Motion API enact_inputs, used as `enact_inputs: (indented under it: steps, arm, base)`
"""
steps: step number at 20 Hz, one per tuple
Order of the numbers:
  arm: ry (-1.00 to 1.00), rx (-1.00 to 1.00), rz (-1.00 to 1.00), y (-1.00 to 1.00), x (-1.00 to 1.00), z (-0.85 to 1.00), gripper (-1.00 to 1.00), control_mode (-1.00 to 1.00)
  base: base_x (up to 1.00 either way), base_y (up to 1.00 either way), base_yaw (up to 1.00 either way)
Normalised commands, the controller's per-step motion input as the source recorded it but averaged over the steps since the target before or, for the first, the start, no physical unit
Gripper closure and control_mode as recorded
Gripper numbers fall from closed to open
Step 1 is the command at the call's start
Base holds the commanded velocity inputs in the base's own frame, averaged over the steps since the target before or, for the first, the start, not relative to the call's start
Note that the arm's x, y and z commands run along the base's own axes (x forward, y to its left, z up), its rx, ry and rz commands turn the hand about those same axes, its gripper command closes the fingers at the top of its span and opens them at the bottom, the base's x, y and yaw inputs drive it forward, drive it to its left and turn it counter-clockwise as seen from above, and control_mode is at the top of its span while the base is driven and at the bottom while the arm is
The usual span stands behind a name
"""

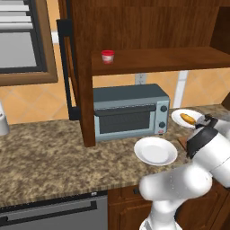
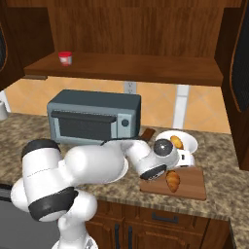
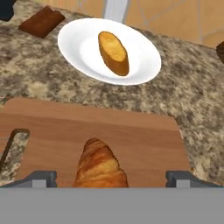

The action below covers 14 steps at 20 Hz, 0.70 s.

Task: From the different types of pastries on the counter, select a croissant and place it on the cutting board. Then retrieve a jar of jam from the cabinet and place it alongside the croissant on the cutting board.

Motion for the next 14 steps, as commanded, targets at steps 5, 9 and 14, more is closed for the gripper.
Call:
enact_inputs:
  steps: [5,9,14]
  arm:
    - [0.0,-0.28,0.02,0.84,0.0,0.69,-1.0,-1.0]
    - [0.0,-0.07,0.0,0.38,-0.1,0.88,-1.0,-1.0]
    - [0.0,0.11,0.0,0.02,-0.26,1.0,-1.0,-1.0]
  base:
    - [0.0,0.0,0.0]
    - [0.0,0.0,0.0]
    - [0.0,0.0,0.0]
